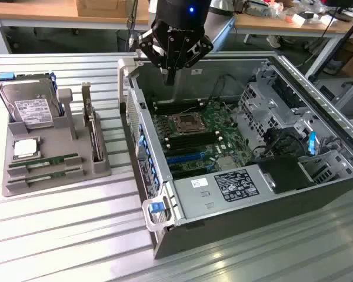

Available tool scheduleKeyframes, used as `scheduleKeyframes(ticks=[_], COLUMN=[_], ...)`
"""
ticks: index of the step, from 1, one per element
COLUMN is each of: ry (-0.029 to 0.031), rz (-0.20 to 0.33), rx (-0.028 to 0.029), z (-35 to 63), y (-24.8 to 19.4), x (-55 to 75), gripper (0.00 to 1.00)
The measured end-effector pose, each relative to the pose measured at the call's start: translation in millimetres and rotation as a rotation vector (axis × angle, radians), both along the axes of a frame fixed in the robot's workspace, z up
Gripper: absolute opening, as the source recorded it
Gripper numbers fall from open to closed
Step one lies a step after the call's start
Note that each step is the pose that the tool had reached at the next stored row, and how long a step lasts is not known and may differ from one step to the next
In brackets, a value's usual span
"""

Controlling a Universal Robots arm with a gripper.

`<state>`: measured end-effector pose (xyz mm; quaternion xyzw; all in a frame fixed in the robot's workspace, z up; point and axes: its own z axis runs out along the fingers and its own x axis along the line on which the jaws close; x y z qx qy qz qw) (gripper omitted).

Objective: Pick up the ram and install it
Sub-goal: 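Reach for the ram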

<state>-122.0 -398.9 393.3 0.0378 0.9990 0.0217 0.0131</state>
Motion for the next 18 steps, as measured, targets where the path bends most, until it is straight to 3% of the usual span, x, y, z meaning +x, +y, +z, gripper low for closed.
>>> scheduleKeyframes(ticks=[1,2,18], ry=[0.0000,0.0000,0.0000], rz=[0.000,0.000,0.000], rx=[0.0000,0.0000,0.0000], z=[0.0,0.0,0.0], y=[0.0,0.0,0.0], x=[-11.0,-13.8,-30.3], gripper=[0.10,0.10,0.10])
